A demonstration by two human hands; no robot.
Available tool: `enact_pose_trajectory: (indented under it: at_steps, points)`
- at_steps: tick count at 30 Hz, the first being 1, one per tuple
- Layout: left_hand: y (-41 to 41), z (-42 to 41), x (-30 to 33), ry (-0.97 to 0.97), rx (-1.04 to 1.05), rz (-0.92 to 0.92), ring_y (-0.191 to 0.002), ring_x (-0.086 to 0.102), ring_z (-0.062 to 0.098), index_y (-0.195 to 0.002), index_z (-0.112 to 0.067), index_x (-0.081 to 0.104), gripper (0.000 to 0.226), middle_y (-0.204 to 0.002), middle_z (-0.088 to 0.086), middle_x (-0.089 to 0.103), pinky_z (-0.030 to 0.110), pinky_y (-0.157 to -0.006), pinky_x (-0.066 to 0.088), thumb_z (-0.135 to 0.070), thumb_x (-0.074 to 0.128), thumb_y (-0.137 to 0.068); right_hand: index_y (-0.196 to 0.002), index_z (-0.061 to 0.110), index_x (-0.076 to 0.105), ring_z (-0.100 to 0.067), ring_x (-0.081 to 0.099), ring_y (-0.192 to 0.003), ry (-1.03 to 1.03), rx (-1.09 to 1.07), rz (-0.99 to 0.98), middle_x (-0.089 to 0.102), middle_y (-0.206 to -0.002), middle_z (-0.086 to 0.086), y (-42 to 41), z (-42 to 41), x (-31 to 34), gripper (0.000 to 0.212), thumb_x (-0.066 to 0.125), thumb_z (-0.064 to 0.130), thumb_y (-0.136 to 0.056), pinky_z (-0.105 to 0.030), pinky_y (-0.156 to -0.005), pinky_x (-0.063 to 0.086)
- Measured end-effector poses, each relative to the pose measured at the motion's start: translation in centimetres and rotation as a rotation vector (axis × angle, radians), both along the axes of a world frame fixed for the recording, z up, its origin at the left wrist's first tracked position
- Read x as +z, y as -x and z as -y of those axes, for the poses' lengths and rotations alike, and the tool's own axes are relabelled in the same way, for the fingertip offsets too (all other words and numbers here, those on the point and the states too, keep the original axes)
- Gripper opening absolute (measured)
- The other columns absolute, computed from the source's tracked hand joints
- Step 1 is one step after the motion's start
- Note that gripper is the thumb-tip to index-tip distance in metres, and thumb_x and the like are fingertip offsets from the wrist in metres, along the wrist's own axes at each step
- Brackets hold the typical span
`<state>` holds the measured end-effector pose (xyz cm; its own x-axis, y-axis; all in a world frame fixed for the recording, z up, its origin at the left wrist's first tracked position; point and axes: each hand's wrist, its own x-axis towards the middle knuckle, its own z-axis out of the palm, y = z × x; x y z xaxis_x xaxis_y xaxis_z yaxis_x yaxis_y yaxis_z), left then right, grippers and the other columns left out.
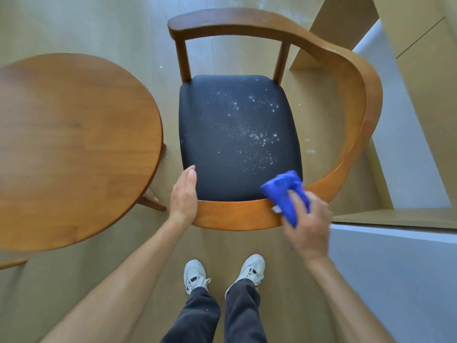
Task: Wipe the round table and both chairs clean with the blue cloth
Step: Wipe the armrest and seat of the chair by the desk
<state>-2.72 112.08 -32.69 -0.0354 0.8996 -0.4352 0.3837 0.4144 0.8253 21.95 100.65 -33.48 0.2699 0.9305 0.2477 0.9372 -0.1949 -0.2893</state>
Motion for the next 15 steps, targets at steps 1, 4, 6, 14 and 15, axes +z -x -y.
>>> enact_pose_trajectory:
  at_steps: [1, 4, 6, 14, 15]
  points:
    - [0.2, 0.1, 0.0, 0.014, 0.017, 0.017, -0.135, 0.036, 0.006, -0.143, -0.022, 0.043, 0.048, -0.147, -0.007, 0.044, 0.021, -0.107, 0.022, -0.040, 0.023, -0.103, -0.116, 0.000, 0.065, -0.044, 0.055, -0.092, -0.002, -0.171, -0.029, 0.058, -0.110, -0.027, -1.1, 0.1, 0.0, 0.038, 0.065, 0.019, -0.082, -0.049, -0.082, 0.048]
    - [1.0, 0.6, 0.0, 0.055, 0.047, 0.065, -0.137, 0.034, 0.006, -0.145, -0.022, 0.041, 0.050, -0.148, -0.008, 0.042, 0.025, -0.112, 0.022, -0.041, 0.021, -0.103, -0.116, -0.002, 0.063, -0.048, 0.052, -0.096, -0.044, -0.530, -0.147, 0.055, -0.110, -0.029, 0.6, -0.9, -0.2, 0.038, 0.069, 0.007, -0.080, -0.054, -0.086, 0.047]
    - [1.6, 1.0, -0.2, 0.060, 0.070, 0.089, -0.137, 0.034, 0.006, -0.145, -0.022, 0.041, 0.050, -0.148, -0.007, 0.042, 0.028, -0.114, 0.022, -0.041, 0.021, -0.104, -0.118, 0.001, 0.064, -0.046, 0.054, -0.097, -0.074, -0.514, -0.124, 0.056, -0.113, -0.027, 5.2, -1.4, -0.2, 0.039, 0.070, 0.012, -0.081, -0.051, -0.085, 0.046]
    - [4.4, 0.2, 0.1, 0.134, 0.265, 0.076, -0.130, 0.044, 0.012, -0.128, -0.035, 0.056, 0.065, -0.140, -0.007, 0.052, 0.040, -0.115, 0.029, -0.066, 0.034, -0.076, -0.115, 0.022, 0.068, -0.029, 0.058, -0.089, 0.041, 0.034, -0.238, 0.065, -0.111, -0.011, 23.2, -2.2, 0.3, 0.044, 0.073, 0.021, -0.071, -0.035, -0.070, 0.044]
    - [4.7, 0.0, 0.3, 0.129, 0.238, 0.024, -0.131, 0.043, 0.013, -0.129, -0.035, 0.055, 0.066, -0.140, -0.008, 0.051, 0.041, -0.115, 0.028, -0.067, 0.033, -0.075, -0.115, 0.024, 0.067, -0.029, 0.058, -0.086, 0.034, 0.080, -0.191, 0.065, -0.110, -0.010, 22.3, -2.5, 0.3, 0.042, 0.070, 0.019, -0.074, -0.035, -0.068, 0.043]
